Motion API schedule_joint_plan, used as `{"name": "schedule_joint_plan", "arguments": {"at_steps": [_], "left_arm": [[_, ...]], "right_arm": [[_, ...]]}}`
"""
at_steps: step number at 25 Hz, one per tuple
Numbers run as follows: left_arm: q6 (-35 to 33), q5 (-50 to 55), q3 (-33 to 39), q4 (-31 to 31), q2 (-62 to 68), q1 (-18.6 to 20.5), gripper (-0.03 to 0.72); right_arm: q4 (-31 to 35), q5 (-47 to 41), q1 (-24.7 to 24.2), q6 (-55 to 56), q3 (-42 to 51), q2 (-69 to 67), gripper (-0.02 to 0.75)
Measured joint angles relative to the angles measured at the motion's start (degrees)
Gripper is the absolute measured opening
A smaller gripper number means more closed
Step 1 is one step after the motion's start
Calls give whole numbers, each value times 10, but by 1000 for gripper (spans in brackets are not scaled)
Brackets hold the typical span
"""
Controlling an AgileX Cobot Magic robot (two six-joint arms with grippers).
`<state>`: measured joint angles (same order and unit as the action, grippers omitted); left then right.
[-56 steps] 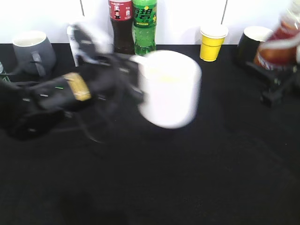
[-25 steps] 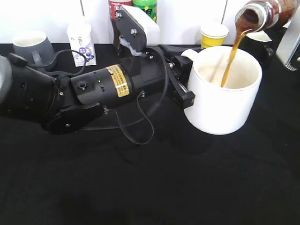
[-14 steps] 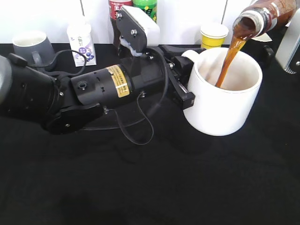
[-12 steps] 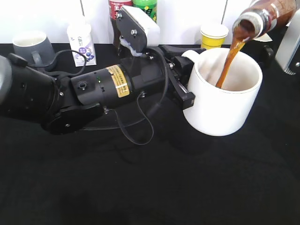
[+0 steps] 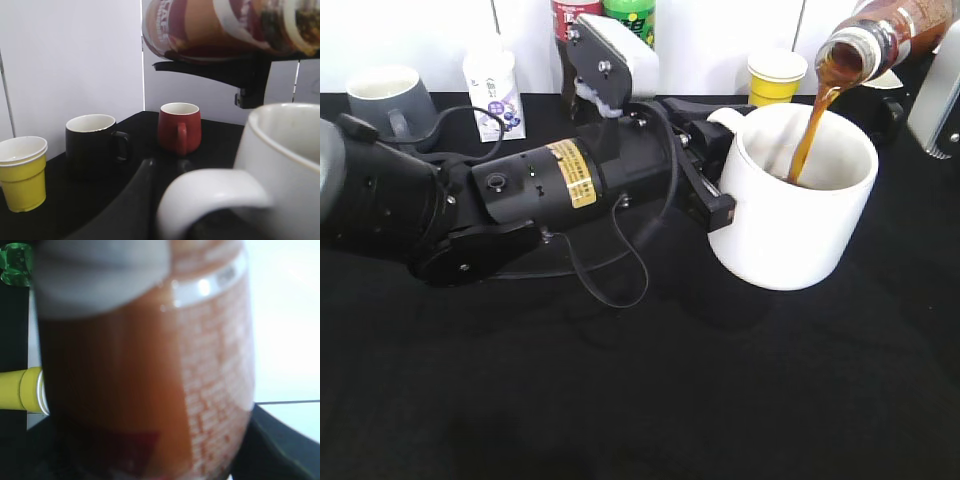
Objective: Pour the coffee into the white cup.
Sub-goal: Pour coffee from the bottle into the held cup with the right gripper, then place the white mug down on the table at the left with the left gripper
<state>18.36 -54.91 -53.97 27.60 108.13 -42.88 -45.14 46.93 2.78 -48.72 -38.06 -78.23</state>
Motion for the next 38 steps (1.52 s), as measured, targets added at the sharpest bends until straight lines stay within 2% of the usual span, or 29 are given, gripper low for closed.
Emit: {"name": "schedule_joint_plan", "arguments": {"at_steps": [5, 7, 12, 16, 18, 19, 21, 24, 31, 35, 38], "left_arm": [[25, -13, 0, -1, 0, 0, 91], [26, -19, 0, -1, 0, 0, 91], [26, -41, 0, -69, 0, 8, 91], [26, -43, 0, -52, 0, 82, 91], [26, -43, 1, -24, 0, 123, 91], [24, -48, 9, -21, 0, 139, 91], [4, -72, 49, -33, 0, 173, 91], [-56, -83, 101, -95, 2, 206, 91], [-130, -106, 103, -268, 88, 211, 91], [-135, -118, 103, -307, 115, 232, 91], [-133, -137, 102, -305, 129, 239, 90]], "right_arm": [[1, 0, 0, 5, 0, 0, 529], [1, 0, 0, 63, 0, 0, 529], [-3, 6, 0, 337, 0, 0, 529], [-4, 10, 0, 613, 0, 0, 529], [-4, -29, 0, 765, 0, 0, 529], [-4, -54, 0, 798, 0, 0, 529], [-2, -106, 0, 811, 0, 0, 529], [1, -111, 0, 813, 0, 0, 529], [1, -111, 0, 815, 0, 0, 529], [2, -111, 0, 815, 0, 0, 529], [2, -111, 0, 815, 0, 0, 529]]}}
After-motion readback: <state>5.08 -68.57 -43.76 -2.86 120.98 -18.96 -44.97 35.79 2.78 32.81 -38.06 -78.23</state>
